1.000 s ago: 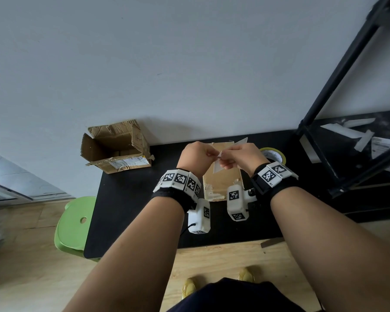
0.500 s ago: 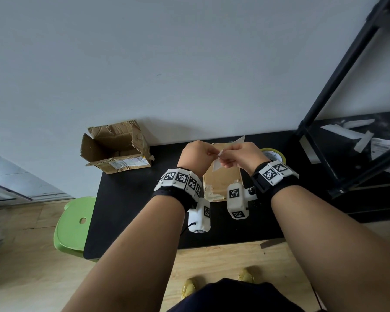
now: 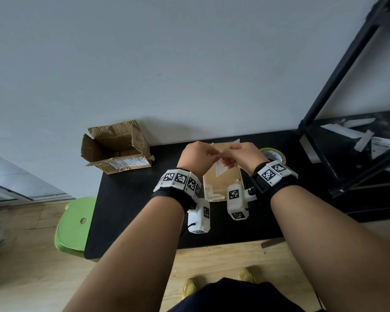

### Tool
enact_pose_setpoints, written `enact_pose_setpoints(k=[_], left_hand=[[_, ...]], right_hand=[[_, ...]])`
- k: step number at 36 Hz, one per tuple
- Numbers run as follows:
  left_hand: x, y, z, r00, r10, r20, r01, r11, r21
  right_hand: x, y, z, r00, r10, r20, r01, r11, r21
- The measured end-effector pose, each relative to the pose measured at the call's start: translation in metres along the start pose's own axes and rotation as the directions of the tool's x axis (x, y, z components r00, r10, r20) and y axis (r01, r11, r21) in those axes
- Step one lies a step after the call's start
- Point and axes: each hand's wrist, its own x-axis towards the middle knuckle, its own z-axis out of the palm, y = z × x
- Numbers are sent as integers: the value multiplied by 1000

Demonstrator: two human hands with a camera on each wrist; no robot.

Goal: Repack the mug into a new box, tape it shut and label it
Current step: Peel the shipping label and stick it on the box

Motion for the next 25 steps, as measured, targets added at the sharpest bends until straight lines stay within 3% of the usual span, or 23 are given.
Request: enact_pose_setpoints(k=[12, 25], left_hand=[[-4, -1, -5, 999, -39, -1, 39, 997, -62], [-4, 0, 1, 999, -30, 10, 31, 994, -101]], right_hand=[[4, 4, -1, 997, -42, 71, 45, 998, -44], [0, 6, -3, 998, -59, 27, 59, 998, -14]])
